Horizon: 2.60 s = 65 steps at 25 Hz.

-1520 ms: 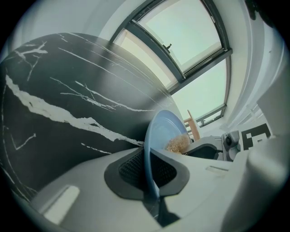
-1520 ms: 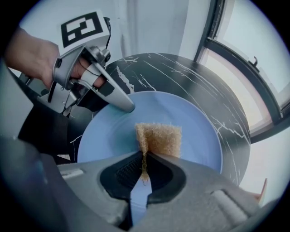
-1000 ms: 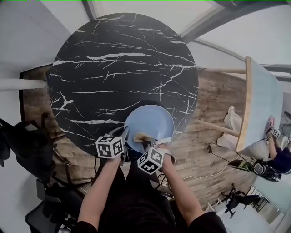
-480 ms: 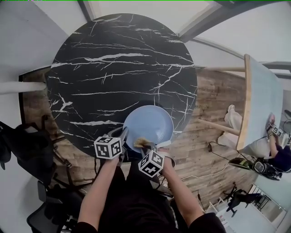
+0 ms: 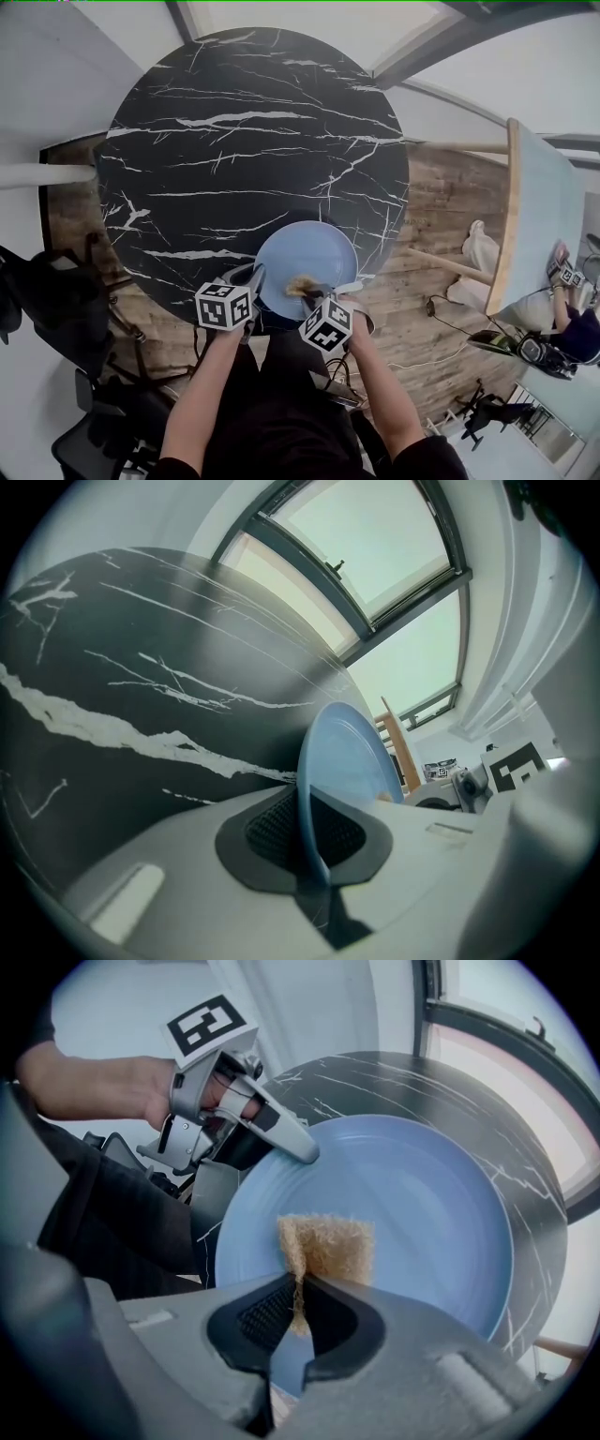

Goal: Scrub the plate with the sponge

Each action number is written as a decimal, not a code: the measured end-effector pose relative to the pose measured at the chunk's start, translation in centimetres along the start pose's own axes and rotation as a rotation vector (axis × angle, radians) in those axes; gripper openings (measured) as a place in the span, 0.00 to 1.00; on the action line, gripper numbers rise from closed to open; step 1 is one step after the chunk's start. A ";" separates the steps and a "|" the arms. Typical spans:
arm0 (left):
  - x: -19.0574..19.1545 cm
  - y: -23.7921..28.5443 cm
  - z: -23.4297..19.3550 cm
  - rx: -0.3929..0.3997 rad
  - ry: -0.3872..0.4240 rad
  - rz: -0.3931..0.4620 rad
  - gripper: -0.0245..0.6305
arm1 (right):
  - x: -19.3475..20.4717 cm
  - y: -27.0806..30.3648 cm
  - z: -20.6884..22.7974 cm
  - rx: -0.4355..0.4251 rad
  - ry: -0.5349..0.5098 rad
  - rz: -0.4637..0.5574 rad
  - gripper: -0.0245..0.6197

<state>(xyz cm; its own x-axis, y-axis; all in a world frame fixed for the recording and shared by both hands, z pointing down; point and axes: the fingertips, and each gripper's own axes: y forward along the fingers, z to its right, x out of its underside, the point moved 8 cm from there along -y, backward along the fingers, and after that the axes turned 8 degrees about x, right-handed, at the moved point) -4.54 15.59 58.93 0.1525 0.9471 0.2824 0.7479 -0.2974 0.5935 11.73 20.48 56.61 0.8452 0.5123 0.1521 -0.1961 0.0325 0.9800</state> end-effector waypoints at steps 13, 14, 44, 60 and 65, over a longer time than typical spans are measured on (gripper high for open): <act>0.0 -0.1 0.1 -0.007 0.002 -0.003 0.07 | -1.8 -0.5 5.0 0.039 -0.102 -0.021 0.08; 0.0 -0.1 0.1 -0.008 0.002 -0.002 0.07 | -1.9 -0.5 5.3 0.048 -0.106 -0.019 0.08; 0.0 -0.1 0.0 -0.017 -0.052 0.030 0.06 | -2.0 -0.8 9.7 0.440 -0.327 0.024 0.07; 0.2 -0.1 -0.2 -0.016 -0.081 0.050 0.07 | 2.8 -0.9 5.3 0.423 -0.109 -0.047 0.07; 0.1 0.0 -0.2 -0.015 -0.073 0.052 0.07 | 3.9 -0.8 3.0 0.400 -0.004 -0.071 0.07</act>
<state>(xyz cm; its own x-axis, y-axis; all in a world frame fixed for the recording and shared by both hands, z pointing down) -4.61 15.64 59.07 0.2378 0.9364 0.2580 0.7282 -0.3477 0.5907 16.67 19.88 56.78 0.8516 0.5177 0.0822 0.0709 -0.2690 0.9605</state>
